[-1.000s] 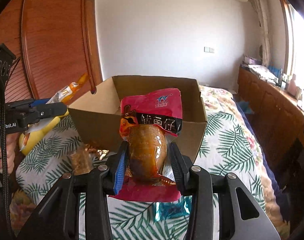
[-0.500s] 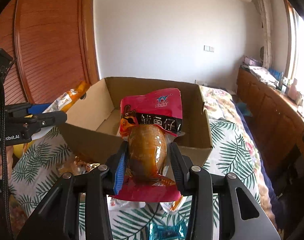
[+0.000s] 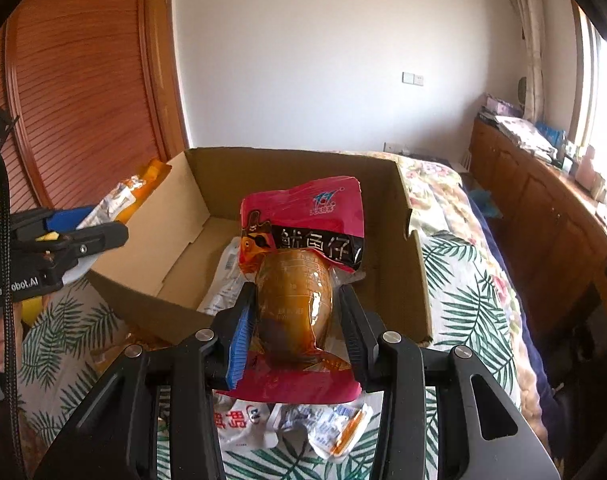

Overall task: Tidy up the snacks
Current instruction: 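Open both grippers to drop the packets into the box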

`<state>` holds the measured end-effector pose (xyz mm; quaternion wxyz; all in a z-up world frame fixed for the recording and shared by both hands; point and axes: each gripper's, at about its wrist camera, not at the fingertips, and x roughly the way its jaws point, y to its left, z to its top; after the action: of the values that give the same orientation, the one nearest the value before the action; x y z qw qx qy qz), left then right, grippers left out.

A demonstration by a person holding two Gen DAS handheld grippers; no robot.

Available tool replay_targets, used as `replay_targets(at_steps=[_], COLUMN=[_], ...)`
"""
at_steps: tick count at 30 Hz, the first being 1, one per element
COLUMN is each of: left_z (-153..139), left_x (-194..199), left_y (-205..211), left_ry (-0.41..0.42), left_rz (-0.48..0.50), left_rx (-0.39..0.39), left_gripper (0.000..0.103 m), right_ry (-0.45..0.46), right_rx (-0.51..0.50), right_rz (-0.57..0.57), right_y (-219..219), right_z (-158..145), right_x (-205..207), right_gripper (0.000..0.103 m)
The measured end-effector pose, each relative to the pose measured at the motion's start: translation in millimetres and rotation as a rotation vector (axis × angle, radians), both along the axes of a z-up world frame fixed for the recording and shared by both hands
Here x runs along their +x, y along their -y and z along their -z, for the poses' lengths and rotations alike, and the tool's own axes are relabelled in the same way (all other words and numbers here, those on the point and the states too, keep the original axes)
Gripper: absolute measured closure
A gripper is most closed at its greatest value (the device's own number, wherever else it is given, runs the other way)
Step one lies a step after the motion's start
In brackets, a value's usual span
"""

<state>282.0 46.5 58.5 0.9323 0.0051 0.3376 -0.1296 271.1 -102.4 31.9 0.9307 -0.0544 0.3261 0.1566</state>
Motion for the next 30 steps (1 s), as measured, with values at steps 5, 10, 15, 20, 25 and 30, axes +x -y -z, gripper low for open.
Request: replay_targets(at_steps=[5, 10, 15, 20, 25, 30], left_z=[8.9, 14.8, 12.8, -2.9, -14.7, -20.9], left_x=[11.8, 16.4, 12.8, 7.0, -6.9, -30.3], left_y=[-3.8, -5.1, -5.3, -2.3, -0.2, 2.0], left_ry=[-0.024, -0.041, -0.029, 0.007, 0.036, 0.05], left_rz=[-0.024, -0.04, -0.031, -0.013, 0.009, 0.042], left_rx=[-0.013, -0.014, -0.019, -0.011, -0.009, 0.007], left_gripper=[0.048, 0.045, 0.044, 0.04, 0.04, 0.04], right_ry=[-0.018, -0.023, -0.008, 0.004, 0.022, 0.055], right_rx=[-0.014, 0.0, -0.004, 0.001, 0.025, 0.04], right_rz=[0.007, 0.022, 0.003, -0.011, -0.032, -0.068], right_y=[-4.6, -2.3, -6.1, -8.9, -5.1, -2.9], right_z=[-1.0, -0.4, -1.8, -2.1, -6.7, -11.6], right_x=[11.2, 16.0, 12.0, 3.6, -8.9, -36.8], right_gripper=[0.059, 0.056, 0.052, 0.052, 0.052, 0.052])
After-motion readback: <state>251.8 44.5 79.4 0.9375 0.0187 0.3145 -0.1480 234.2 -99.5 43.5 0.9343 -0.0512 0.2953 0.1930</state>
